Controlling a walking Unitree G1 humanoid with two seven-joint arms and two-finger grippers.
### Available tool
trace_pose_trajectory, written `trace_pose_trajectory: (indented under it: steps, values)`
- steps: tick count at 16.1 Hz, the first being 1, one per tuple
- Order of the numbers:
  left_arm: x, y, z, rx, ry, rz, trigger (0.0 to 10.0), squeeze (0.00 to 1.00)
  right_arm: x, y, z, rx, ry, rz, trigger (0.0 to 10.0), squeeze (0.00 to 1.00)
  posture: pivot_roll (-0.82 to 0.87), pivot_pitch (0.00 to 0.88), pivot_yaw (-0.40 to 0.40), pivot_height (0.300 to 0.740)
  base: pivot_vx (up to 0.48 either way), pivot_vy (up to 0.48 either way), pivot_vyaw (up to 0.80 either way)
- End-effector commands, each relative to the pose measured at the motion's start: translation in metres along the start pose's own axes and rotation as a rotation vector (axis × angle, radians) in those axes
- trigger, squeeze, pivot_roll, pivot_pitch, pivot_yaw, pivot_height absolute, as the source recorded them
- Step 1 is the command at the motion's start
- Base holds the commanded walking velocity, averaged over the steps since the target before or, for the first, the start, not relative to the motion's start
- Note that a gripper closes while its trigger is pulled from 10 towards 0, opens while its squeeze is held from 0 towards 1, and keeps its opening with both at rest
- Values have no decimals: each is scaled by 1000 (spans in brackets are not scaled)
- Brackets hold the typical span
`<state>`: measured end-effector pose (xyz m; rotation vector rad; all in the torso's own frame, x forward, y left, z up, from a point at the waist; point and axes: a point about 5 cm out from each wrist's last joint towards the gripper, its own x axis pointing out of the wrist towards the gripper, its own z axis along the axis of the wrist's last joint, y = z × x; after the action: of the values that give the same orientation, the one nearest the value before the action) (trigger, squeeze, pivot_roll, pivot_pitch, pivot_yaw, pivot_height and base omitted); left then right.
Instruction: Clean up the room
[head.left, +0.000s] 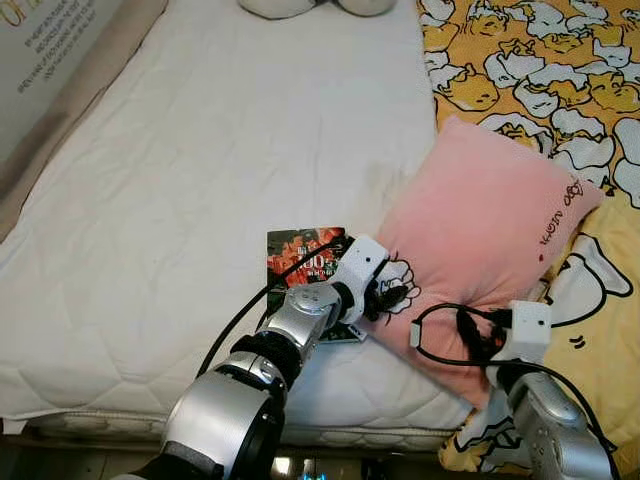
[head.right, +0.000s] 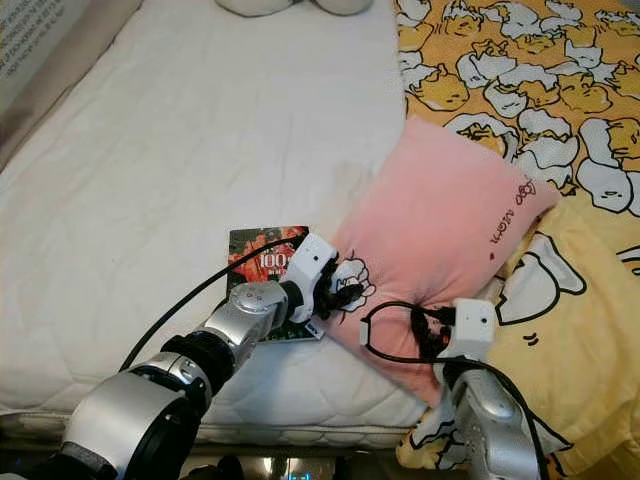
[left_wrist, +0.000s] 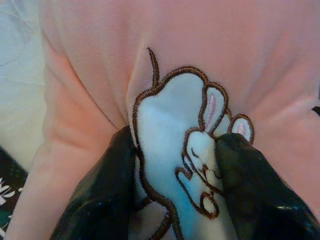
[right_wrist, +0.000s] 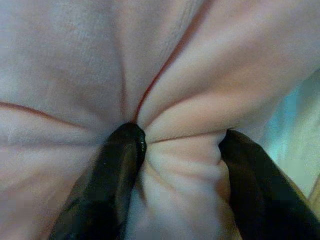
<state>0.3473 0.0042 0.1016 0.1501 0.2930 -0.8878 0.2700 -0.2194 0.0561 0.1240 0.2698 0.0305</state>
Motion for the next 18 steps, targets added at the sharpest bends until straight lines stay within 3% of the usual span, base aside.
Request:
trace_pose_trajectory:
  steps: [1,5,8,10,11,13,15,16,17,18]
  values:
    - [9,-37,-31,-106,81,-73,0,0,-2,-1,-21,20,88,-23,0,0,-138,191,9,732,0,0,0]
    - [1,-21,-32,-164,31,2,0,0,6,4,-27,103,86,-58,0,0,-98,70,35,732,0,0,0]
    - [1,-20,-30,-115,30,-22,0,0,11,0,-29,126,82,-86,0,0,-83,0,58,732,0,0,0]
    - [1,-18,-26,-110,22,-19,0,0,18,-3,-26,141,70,-113,0,0,-68,0,66,732,0,0,0]
    - [2,-17,-23,-111,11,-16,0,0,22,-3,-23,143,58,-115,0,0,-63,0,70,732,0,0,0]
    - [4,-16,-10,-82,-37,-38,0,0,31,-6,7,99,-40,-100,0,0,-61,0,82,732,0,0,0]
    - [3,-10,-1,-44,-57,-14,0,0,34,-19,9,91,-32,-136,0,0,-58,0,89,732,0,0,0]
    - [1,-3,2,-15,-60,24,6510,0,33,-23,4,78,-11,-146,0,0,-54,0,89,732,0,0,0]
    - [-1,3,3,0,-58,49,10000,0,31,-24,1,57,-1,-147,0,0,-54,0,90,732,0,0,0]
    - [-5,10,5,24,-70,81,10000,0,29,-25,-2,33,5,-146,0,0,-55,0,89,732,0,0,0]
